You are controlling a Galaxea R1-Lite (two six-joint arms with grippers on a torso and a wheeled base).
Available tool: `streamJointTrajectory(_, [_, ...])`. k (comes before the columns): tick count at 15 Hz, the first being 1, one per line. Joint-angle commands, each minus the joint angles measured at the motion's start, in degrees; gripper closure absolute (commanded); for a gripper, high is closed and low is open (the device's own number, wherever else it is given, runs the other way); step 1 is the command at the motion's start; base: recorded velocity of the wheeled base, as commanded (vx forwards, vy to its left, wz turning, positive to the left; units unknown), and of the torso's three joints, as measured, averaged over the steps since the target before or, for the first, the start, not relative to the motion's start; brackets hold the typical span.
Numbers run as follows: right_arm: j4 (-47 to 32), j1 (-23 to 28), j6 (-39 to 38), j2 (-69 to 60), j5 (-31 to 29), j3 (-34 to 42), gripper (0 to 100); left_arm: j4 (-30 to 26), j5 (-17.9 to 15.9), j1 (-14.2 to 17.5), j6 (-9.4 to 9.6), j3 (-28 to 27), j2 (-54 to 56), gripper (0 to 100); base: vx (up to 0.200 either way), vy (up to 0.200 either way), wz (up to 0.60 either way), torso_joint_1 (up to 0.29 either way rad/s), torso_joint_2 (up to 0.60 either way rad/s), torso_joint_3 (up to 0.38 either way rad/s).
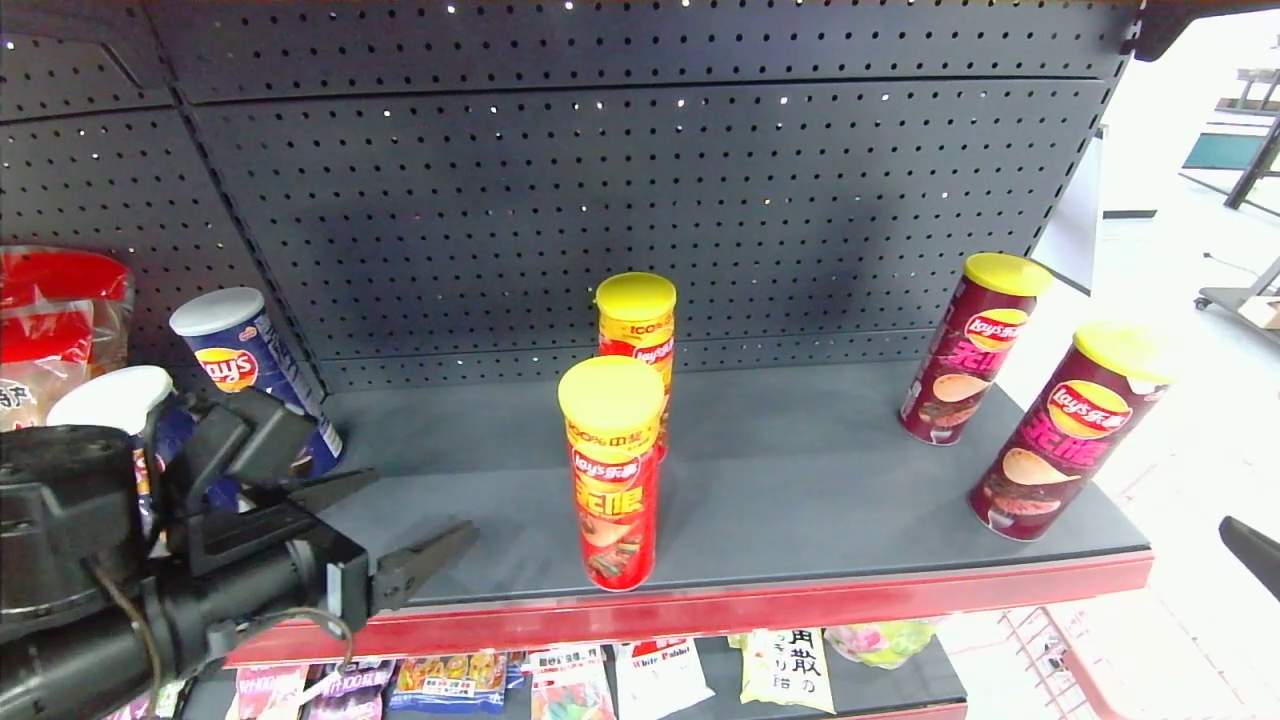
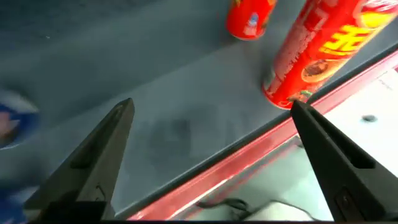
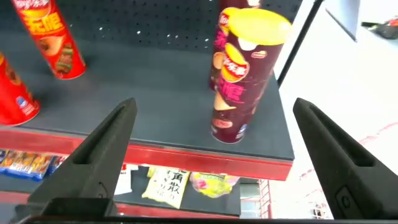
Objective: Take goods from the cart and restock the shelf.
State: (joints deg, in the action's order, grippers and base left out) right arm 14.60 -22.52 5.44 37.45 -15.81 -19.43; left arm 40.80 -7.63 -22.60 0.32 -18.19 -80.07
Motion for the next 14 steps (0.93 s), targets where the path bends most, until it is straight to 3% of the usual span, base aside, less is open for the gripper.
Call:
streamJointTrajectory(1, [-0.01, 0.1, -0.08, -0.27, -0.01, 0.01, 0, 4.55, -1.69, -2.1, -1.46, -0.88, -13.36, 0, 0.0, 0.0, 0.0, 0.0, 0.0, 0.0])
streamJointTrajectory(4, [-0.01, 0.81, -0.08, 0.08, 0.08, -0.17, 0, 4.81, -1.33, -2.01, -1.11, -3.78, -18.11, 0, 0.0, 0.0, 0.0, 0.0, 0.0, 0.0])
streamJointTrajectory(6, [0.07, 0.81, -0.08, 0.17, 0.08, -0.34, 0, 4.9, -1.16, -1.92, 0.39, -5.98, -21.71, 0, 0.0, 0.0, 0.0, 0.0, 0.0, 0.0])
streamJointTrajectory(14, [-0.01, 0.81, -0.16, 0.26, -0.01, -0.26, 0, 4.9, -0.81, -2.45, 0.47, -11.96, -27.51, 0, 0.0, 0.0, 0.0, 0.0, 0.0, 0.0])
